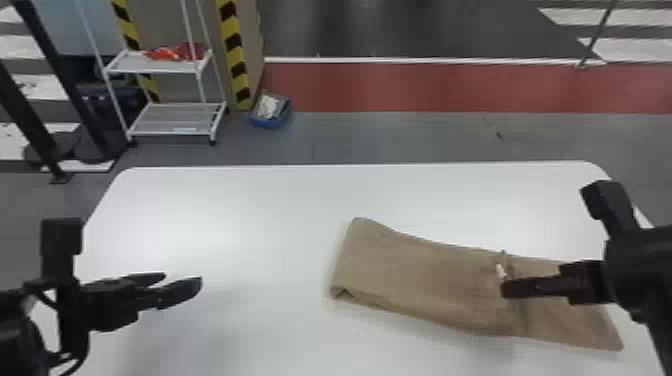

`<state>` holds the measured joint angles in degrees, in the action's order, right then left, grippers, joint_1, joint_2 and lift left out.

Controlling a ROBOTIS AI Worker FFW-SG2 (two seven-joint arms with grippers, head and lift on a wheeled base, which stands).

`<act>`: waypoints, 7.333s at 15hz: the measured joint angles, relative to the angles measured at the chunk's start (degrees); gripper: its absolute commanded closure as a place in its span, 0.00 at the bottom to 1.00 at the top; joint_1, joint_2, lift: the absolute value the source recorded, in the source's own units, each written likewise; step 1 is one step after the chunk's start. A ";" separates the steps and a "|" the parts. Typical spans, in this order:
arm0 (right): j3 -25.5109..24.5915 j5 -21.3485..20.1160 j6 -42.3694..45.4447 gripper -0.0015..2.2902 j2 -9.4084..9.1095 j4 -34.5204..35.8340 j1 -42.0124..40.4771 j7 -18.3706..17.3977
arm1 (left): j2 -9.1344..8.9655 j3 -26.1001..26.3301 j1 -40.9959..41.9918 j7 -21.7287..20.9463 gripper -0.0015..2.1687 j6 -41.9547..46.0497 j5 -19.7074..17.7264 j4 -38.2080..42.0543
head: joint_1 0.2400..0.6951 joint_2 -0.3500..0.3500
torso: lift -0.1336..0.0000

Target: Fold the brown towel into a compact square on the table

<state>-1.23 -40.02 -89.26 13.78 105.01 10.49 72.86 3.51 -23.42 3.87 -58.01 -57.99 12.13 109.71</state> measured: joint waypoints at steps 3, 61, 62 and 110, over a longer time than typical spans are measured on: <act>-0.08 0.14 0.00 0.09 -0.94 -1.74 1.10 -1.10 | 0.14 -0.15 0.00 0.00 0.01 0.45 -0.03 -0.42 | 1.00 0.52 | 0.07; -19.08 9.07 0.00 0.66 1.55 1.69 -1.09 -1.93 | 0.35 -0.80 0.75 -0.43 0.02 0.88 -0.71 -0.26 | 1.00 0.35 | 0.07; -19.91 9.77 0.00 0.66 1.80 2.56 -0.74 -1.77 | 0.36 -0.79 0.67 -0.37 0.02 0.90 -0.71 -0.29 | 1.00 0.34 | 0.07; -33.09 17.91 0.00 0.66 7.80 -9.34 -4.39 -2.23 | -0.22 2.53 -0.44 1.25 0.02 0.55 0.50 -2.00 | 1.00 0.12 | 0.07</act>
<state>-34.32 -22.10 -89.26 21.58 95.67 6.10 70.63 3.29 -20.89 3.42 -56.75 -57.44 12.63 107.72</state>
